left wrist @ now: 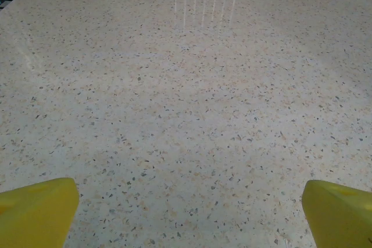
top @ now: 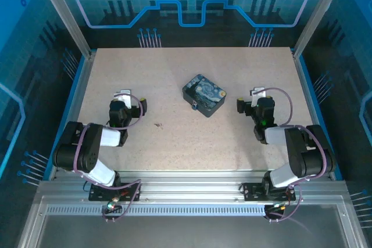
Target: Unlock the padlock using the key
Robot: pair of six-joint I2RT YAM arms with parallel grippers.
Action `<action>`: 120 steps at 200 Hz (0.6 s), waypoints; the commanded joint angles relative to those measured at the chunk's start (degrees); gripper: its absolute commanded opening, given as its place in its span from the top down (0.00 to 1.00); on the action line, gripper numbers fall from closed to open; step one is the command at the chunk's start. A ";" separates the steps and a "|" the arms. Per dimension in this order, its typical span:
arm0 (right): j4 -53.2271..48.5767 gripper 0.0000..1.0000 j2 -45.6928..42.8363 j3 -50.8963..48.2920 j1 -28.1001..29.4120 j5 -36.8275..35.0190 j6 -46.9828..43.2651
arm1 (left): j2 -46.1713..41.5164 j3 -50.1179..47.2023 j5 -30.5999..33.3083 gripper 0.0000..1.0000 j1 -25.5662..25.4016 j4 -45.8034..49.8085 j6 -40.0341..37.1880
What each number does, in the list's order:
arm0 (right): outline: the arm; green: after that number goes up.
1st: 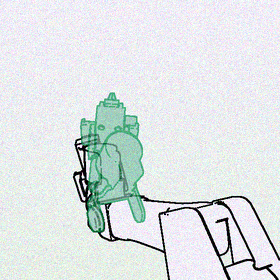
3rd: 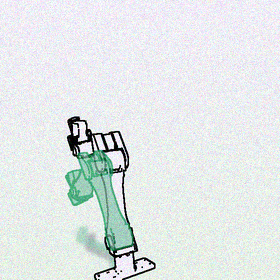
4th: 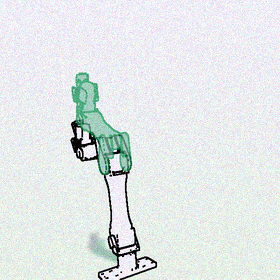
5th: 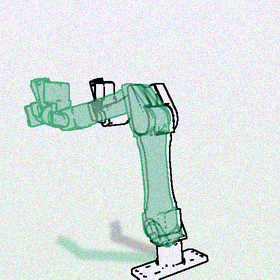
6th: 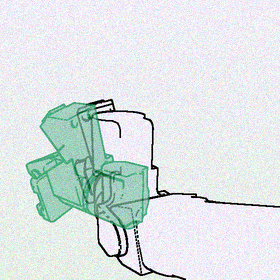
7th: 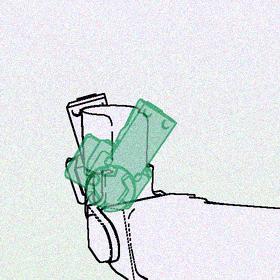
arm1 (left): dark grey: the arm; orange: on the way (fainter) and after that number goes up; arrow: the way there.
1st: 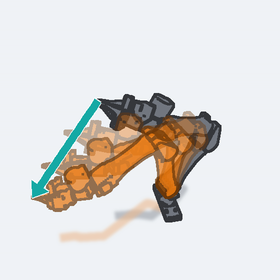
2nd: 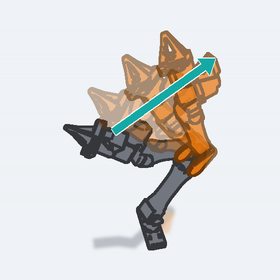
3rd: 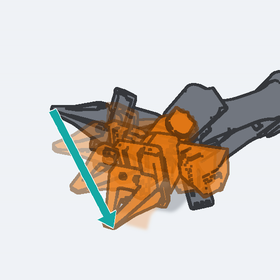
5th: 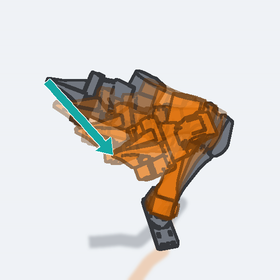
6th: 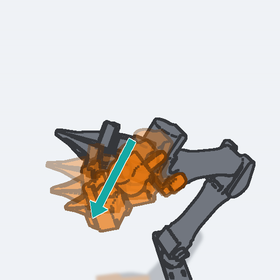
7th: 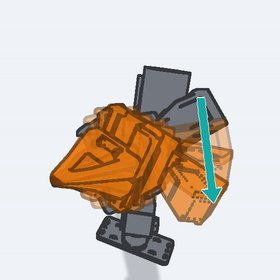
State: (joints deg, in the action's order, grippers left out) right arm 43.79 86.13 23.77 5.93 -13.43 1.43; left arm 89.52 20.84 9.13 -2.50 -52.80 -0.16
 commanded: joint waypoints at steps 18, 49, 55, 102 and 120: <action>1.65 0.00 0.01 -0.12 -0.66 -0.81 0.37 | -0.83 0.98 -1.11 0.01 0.48 -0.05 -0.69; 1.65 0.00 0.01 -0.08 -0.66 -0.81 0.45 | -0.83 1.04 -1.13 0.01 0.57 0.00 -0.63; 1.65 0.00 0.01 -0.10 -0.66 -0.81 0.39 | -0.83 1.02 -1.21 0.01 0.57 -0.02 -0.59; 1.65 0.00 0.01 -0.09 -0.66 -0.81 0.41 | -0.83 1.13 -1.34 0.01 0.74 0.14 -0.61; 1.65 0.00 -0.02 -0.12 -0.64 -0.81 0.38 | -0.83 1.08 -1.39 0.01 0.74 0.10 -0.54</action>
State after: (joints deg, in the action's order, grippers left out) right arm 43.79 86.13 23.77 5.93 -13.43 1.43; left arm 89.52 20.86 9.10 -2.39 -52.77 -0.14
